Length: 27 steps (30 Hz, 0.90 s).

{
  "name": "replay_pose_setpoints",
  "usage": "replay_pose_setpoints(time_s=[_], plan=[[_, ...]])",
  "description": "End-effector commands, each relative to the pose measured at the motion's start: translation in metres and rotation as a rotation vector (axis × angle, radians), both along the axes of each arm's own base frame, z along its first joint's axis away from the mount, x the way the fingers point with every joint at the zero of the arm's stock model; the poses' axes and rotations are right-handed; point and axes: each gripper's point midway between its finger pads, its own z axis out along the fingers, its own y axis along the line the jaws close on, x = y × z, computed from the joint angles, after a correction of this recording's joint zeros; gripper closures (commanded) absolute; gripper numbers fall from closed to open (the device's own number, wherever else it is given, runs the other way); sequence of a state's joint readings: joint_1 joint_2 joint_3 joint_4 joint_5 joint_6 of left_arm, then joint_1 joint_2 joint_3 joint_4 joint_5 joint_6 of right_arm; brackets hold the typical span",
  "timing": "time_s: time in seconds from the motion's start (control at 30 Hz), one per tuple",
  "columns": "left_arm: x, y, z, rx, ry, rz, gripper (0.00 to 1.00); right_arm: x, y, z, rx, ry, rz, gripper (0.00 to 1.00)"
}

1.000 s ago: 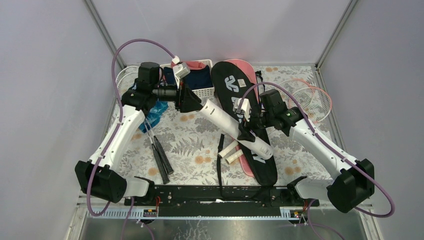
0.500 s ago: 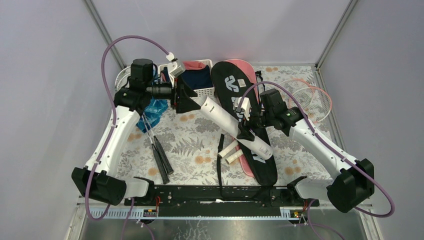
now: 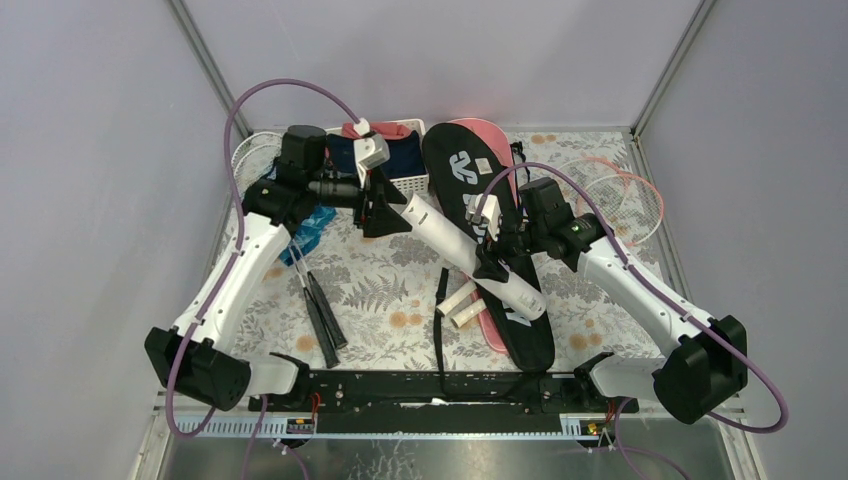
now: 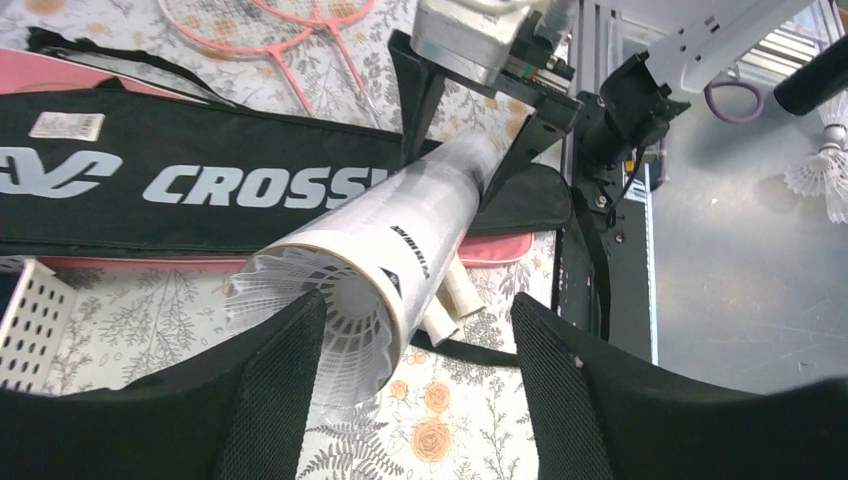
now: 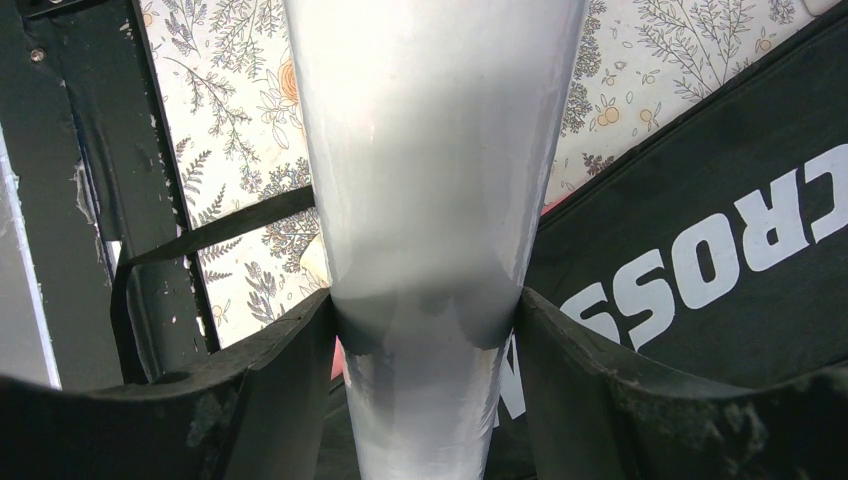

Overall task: Pack up the badminton gear
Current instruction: Place the shuttlecock at the shuttle tube.

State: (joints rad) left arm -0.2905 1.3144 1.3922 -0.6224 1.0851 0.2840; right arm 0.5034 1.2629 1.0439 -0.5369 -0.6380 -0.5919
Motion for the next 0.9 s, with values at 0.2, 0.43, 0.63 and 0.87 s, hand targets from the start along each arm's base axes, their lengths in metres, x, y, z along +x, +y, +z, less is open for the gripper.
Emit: replay_pose_setpoints(time_s=[0.2,0.43,0.63,0.87], plan=[[-0.006,-0.011,-0.032,0.043,0.057,-0.04,0.37,0.009,0.01,0.026,0.059,-0.05,0.007,0.69],[-0.018,-0.028,-0.045,0.036,0.102,-0.106,0.54,0.012,0.015,0.033,0.085,-0.059,0.01,0.69],[-0.021,-0.03,-0.034,0.018,0.075,-0.123,0.82,0.014,0.015,0.032,0.084,-0.062,0.015,0.61],[-0.023,-0.033,-0.017,-0.021,0.063,-0.116,1.0,0.017,0.022,0.046,0.121,-0.061,0.011,0.01]])
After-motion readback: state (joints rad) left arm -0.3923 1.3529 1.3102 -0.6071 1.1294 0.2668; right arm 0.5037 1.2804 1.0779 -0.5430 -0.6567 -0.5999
